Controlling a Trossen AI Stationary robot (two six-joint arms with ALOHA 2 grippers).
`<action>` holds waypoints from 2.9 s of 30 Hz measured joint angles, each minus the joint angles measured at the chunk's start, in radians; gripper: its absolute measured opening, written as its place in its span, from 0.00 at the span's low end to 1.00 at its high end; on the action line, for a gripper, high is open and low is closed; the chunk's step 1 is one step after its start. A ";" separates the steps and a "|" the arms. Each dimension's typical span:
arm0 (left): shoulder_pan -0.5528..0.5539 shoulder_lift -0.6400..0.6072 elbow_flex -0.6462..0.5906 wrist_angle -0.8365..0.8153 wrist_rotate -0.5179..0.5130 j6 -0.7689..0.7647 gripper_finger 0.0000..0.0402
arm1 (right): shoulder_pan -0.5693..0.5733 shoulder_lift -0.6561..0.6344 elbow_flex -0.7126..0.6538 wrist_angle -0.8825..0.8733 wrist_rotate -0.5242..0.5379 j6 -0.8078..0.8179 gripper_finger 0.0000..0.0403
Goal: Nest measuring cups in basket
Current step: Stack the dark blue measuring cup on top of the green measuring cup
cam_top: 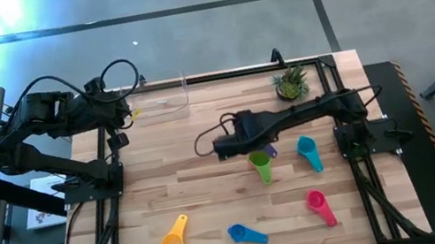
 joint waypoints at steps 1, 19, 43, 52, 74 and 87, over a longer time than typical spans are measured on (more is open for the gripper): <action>0.000 0.000 0.000 0.000 0.000 0.000 0.16 | 0.012 0.000 0.000 -0.009 0.006 0.029 0.00; 0.000 0.000 0.000 0.000 0.083 0.000 0.16 | 0.120 0.035 -0.008 -0.049 -0.039 0.415 0.00; 0.000 0.000 0.000 0.000 0.086 0.045 0.16 | 0.050 0.084 -0.009 -0.073 -0.129 0.453 0.00; 0.000 -0.002 0.000 0.000 0.086 0.071 0.16 | 0.032 0.090 -0.009 -0.078 -0.138 0.452 0.00; 0.000 -0.002 0.000 -0.001 0.085 0.071 0.16 | -0.011 0.090 -0.009 -0.062 -0.190 0.407 0.03; 0.000 -0.002 0.000 -0.001 0.085 0.085 0.16 | -0.013 0.090 -0.009 -0.051 -0.191 0.406 0.12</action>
